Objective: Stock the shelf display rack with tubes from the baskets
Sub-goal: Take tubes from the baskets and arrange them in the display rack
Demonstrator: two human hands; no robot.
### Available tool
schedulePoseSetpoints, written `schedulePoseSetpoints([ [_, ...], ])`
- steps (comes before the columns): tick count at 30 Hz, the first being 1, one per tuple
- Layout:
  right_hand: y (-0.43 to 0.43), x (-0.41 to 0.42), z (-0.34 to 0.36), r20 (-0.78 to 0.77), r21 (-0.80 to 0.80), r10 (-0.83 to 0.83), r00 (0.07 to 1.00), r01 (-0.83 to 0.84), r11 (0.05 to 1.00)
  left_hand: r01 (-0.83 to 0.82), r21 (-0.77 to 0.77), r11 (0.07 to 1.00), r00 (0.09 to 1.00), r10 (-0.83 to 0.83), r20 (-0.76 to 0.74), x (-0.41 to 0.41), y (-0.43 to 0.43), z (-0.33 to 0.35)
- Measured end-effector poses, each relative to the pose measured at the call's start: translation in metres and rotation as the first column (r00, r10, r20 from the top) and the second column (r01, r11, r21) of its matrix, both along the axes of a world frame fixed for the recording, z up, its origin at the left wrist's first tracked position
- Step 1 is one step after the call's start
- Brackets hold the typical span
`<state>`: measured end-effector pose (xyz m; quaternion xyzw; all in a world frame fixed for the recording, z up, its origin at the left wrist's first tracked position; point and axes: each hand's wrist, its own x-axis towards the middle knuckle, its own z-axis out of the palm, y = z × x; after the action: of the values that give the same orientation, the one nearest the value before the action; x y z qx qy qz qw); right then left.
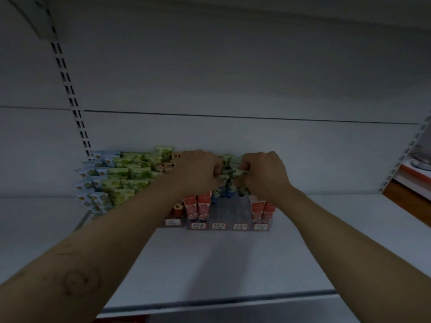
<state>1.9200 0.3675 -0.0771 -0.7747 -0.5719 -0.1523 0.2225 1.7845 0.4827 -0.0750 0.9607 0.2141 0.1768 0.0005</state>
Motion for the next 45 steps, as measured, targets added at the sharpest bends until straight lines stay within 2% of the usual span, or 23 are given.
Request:
schedulePoseSetpoints([
  [8, 0.004, 0.002, -0.005, -0.140, 0.000, 0.037, 0.990, -0.037, 0.999, 0.025, -0.023, 0.999, 0.998, -0.026, -0.050, -0.001, 0.001, 0.005],
  [15, 0.010, -0.003, -0.008, 0.052, -0.119, -0.023, 0.998, 0.029, 0.992, 0.032, -0.047, 0.998, 0.999, -0.033, -0.019, -0.003, 0.003, 0.001],
  [22, 0.018, -0.010, -0.004, 0.043, -0.124, -0.022, 0.999, 0.027, 0.992, 0.028, -0.054, 0.998, 0.998, -0.025, 0.052, -0.002, 0.008, -0.006],
  [27, 0.027, -0.013, 0.000, 0.155, -0.186, -0.004, 0.988, 0.033, 0.982, 0.034, -0.083, 0.996, 0.998, -0.030, 0.050, -0.002, 0.010, -0.007],
  [30, 0.030, -0.013, 0.002, 0.136, -0.212, -0.002, 0.991, 0.031, 0.977, 0.044, -0.101, 0.994, 0.998, -0.039, 0.047, -0.002, 0.010, -0.007],
  [39, 0.024, -0.016, -0.008, 0.164, -0.111, 0.034, 0.986, -0.016, 0.994, 0.041, -0.106, 0.993, 0.998, -0.035, 0.061, -0.003, 0.008, -0.006],
  [45, 0.015, -0.015, -0.017, 0.028, -0.052, 0.058, 0.998, -0.056, 0.997, 0.033, -0.133, 0.991, 0.998, -0.025, 0.065, -0.005, 0.006, -0.007],
])
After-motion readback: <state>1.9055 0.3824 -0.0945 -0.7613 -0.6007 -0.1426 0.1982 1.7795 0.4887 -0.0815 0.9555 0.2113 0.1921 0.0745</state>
